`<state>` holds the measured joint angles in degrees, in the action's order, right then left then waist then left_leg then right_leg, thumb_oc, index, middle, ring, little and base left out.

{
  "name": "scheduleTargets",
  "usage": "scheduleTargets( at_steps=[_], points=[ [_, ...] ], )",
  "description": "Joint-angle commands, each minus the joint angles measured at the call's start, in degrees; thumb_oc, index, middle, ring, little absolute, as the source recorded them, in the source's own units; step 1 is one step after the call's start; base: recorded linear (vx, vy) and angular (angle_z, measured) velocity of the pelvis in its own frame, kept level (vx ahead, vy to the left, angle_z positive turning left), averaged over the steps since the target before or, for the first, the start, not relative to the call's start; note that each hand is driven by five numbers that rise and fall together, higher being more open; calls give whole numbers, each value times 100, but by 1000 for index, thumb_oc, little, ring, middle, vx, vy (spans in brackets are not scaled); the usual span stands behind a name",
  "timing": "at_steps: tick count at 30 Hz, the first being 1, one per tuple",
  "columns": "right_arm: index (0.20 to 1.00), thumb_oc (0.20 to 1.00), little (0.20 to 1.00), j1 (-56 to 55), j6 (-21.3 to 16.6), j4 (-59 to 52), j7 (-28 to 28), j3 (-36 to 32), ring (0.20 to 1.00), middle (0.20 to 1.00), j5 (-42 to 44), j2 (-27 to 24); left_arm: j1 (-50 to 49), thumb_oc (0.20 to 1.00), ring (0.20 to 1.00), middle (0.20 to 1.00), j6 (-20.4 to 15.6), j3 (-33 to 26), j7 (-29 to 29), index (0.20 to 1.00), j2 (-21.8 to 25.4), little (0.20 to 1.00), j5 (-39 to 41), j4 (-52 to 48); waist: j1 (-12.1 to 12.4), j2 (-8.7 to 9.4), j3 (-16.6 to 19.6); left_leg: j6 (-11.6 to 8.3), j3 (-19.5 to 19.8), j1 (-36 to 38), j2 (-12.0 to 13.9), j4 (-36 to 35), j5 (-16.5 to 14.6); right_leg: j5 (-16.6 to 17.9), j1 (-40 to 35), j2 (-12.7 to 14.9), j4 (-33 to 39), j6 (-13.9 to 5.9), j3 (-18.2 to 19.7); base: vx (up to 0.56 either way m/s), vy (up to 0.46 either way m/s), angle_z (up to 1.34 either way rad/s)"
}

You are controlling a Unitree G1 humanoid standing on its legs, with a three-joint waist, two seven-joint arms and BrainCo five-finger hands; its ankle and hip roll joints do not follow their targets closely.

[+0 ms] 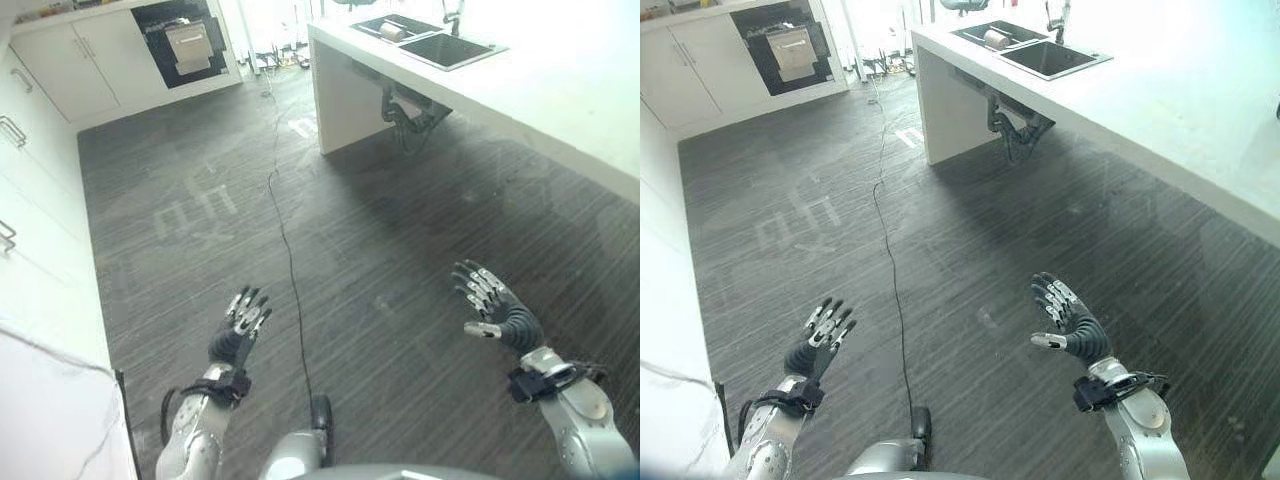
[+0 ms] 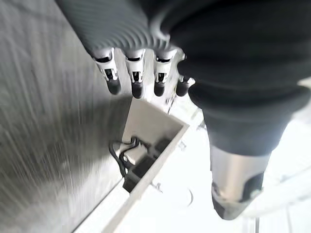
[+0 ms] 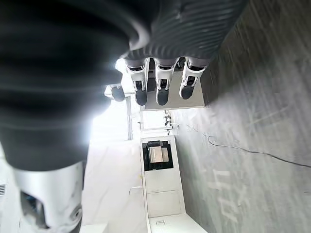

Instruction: Place the dishes in the dishwasher.

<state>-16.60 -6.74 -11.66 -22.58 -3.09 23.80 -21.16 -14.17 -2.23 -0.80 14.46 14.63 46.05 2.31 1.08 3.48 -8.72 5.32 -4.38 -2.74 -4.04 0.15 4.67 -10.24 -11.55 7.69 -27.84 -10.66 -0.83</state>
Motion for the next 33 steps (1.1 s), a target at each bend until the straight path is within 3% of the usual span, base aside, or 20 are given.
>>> scheduleTargets(
  at_steps=[1, 2, 3, 4, 5, 8, 11, 15, 18, 19, 22, 23, 24, 25, 26, 28, 30, 31, 32, 33],
  points=[
    [1000, 1000, 1000, 332, -451, 50, 239, -123, 1000, 1000, 240, 3, 50, 1000, 1000, 1000, -186, 52, 204, 1000, 462, 1000, -206, -351, 125, -226, 508, -452, 380, -102, 278, -515, -224, 1430, 355, -33, -742, -146, -101, 542, 449, 36],
    [1000, 1000, 1000, 438, -446, 131, 310, -6, 1000, 1000, 204, 24, 105, 1000, 1000, 1000, -197, 79, 81, 1000, 459, 1000, -218, -366, 29, -346, 456, -426, 371, 121, 305, -515, -334, 1524, 1062, -182, -1189, -26, -42, 335, 297, 31],
    [1000, 1000, 1000, 468, -447, 158, 310, 29, 1000, 1000, 175, 32, 151, 1000, 1000, 1000, -191, 80, -23, 1000, 477, 1000, -219, -393, -29, -371, 407, -406, 386, 210, 284, -515, -357, 1335, 1378, -294, -1061, 48, -123, 344, 226, 8],
    [1000, 1000, 1000, 451, -448, 145, 286, 22, 1000, 1000, 164, 2, 202, 1000, 1000, 1000, -177, 58, -71, 1000, 524, 1000, -171, -418, -108, -320, 337, -402, 401, 300, 205, -515, -356, 1031, 1488, -374, -632, 92, -266, 405, 83, 20],
    [1000, 1000, 1000, 343, -466, 48, 292, -86, 1000, 1000, 222, -63, 344, 1000, 1000, 1000, -62, -19, -34, 1000, 576, 1000, -98, -472, -216, -295, 237, -437, 436, 462, 165, -515, -397, 851, 1550, -527, 484, 181, -652, 455, 7, 50],
    [1000, 1000, 1000, 223, -523, 9, 329, -247, 1000, 1000, 432, -154, 398, 1000, 1000, 1000, 43, 20, 10, 1000, 548, 1000, -79, -503, -422, -193, 95, -485, 529, 776, 94, -515, -631, 1023, 1668, -556, 1985, 273, -734, 409, -45, 97],
    [1000, 1000, 1000, 113, -547, -87, 452, -387, 1000, 1000, 582, -210, 318, 1000, 1000, 1000, -20, 339, 121, 1000, 459, 1000, -79, -560, -662, -215, 50, -414, 876, 1111, 32, -515, -897, 1449, 2049, -596, 3132, 169, -275, 456, -118, 107],
    [1000, 1000, 1000, 228, -575, -206, 627, -494, 1000, 1000, 680, -284, 302, 1000, 1000, 1000, -309, 295, 287, 1000, 516, 1000, 11, -844, -663, -220, -18, -383, 777, 1461, 94, -515, -1206, 1552, 2197, -497, 3246, 106, -472, 455, -231, 62],
    [1000, 1000, 1000, 266, -590, -296, 772, -590, 1000, 1000, 612, -337, 390, 1000, 1000, 1000, -358, 117, 46, 1000, 547, 1000, -2, -926, -711, -146, 173, -419, 652, 1668, 64, -306, -1541, 1736, 1827, -504, 3235, 212, -271, 557, -349, 20],
    [1000, 1000, 1000, 283, -607, -310, 823, -617, 1000, 1000, 573, -362, 388, 1000, 1000, 1000, -415, 84, -35, 1000, 510, 1000, 98, -930, -741, -132, 267, -543, 572, 1672, 96, 85, -1628, 1688, 1696, -549, 3193, 335, -262, 496, -344, -34],
    [1000, 1000, 1000, 324, -685, -385, 796, -640, 1000, 1000, 531, -405, 309, 1000, 1000, 1000, -403, 6, -112, 1000, 363, 1000, 143, -1052, -724, -140, 385, -965, 409, 1310, 238, 1527, -876, 1481, 1365, -685, 3279, 616, -371, 416, -300, -53],
    [1000, 1000, 1000, 315, -689, -398, 759, -639, 1000, 1000, 517, -396, 291, 1000, 1000, 1000, -439, 1, -119, 1000, 324, 1000, 64, -1053, -727, -120, 393, -1049, 387, 1142, 207, 2118, -702, 1443, 1296, -693, 3284, 666, -351, 247, -186, -108],
    [1000, 1000, 1000, 315, -689, -398, 759, -639, 1000, 1000, 517, -396, 291, 1000, 1000, 1000, -439, 1, -119, 1000, 324, 1000, 64, -1053, -727, -120, 393, -1049, 387, 1142, 207, 2118, -702, 1443, 1296, -693, 3284, 666, -351, 343, -239, -109],
    [1000, 1000, 1000, 209, -726, -468, 618, -683, 1000, 1000, 483, -445, 108, 1000, 1000, 1000, -653, 1, -105, 1000, 235, 1000, -48, -1035, -639, 3, 285, -1103, 479, 86, -52, 4043, -355, 1285, 953, -669, 3253, 860, -198, 338, -235, -90],
    [1000, 1000, 1000, 207, -742, -471, 649, -697, 1000, 1000, 475, -455, 105, 1000, 1000, 1000, -645, -22, -66, 1000, 230, 1000, -29, -1015, -590, 59, 228, -1030, 450, -332, -5, 4302, -415, 1232, 830, -646, 3240, 879, -153, 452, -287, -30],
    [1000, 1000, 1000, 276, -695, -509, 770, -748, 1000, 1000, 589, -536, 121, 1000, 1000, 1000, -594, -77, -28, 1000, 240, 1000, -70, -1053, -470, 90, 127, -879, 341, -590, 159, 3731, -687, 1080, 617, -700, 3257, 885, -93, 308, -91, -52],
    [1000, 1000, 1000, 364, -568, -610, 799, -886, 1000, 1000, 754, -568, 43, 1000, 1000, 1000, -584, -187, 12, 1000, 351, 1000, -172, -1190, -435, 16, 118, -834, 181, -297, 402, 1960, -799, 831, 476, -831, 3284, 796, 191, 417, 83, -101],
    [1000, 1000, 1000, 360, -553, -658, 771, -924, 1000, 1000, 735, -546, 10, 1000, 1000, 1000, -564, -228, 14, 1000, 370, 1000, -163, -1232, -421, -29, 138, -831, 247, -151, 418, 1210, -798, 750, 453, -871, 3284, 752, 316, 457, 207, -75],
    [1000, 1000, 1000, 348, -571, -707, 729, -949, 1000, 1000, 665, -508, -54, 1000, 1000, 1000, -380, -238, 33, 1000, 336, 1000, 57, -1274, -378, -105, 170, -855, 579, 76, 469, 181, -756, 667, 425, -924, 3284, 708, 505, 448, 214, -71],
    [1000, 1000, 1000, 352, -550, -753, 720, -945, 1000, 1000, 613, -486, -135, 1000, 1000, 1000, -273, -218, 49, 1000, 248, 1000, 261, -1296, -315, -154, 178, -912, 892, 182, 537, -305, -543, 612, 379, -969, 3284, 707, 643, 446, 224, -82]
  ],
)
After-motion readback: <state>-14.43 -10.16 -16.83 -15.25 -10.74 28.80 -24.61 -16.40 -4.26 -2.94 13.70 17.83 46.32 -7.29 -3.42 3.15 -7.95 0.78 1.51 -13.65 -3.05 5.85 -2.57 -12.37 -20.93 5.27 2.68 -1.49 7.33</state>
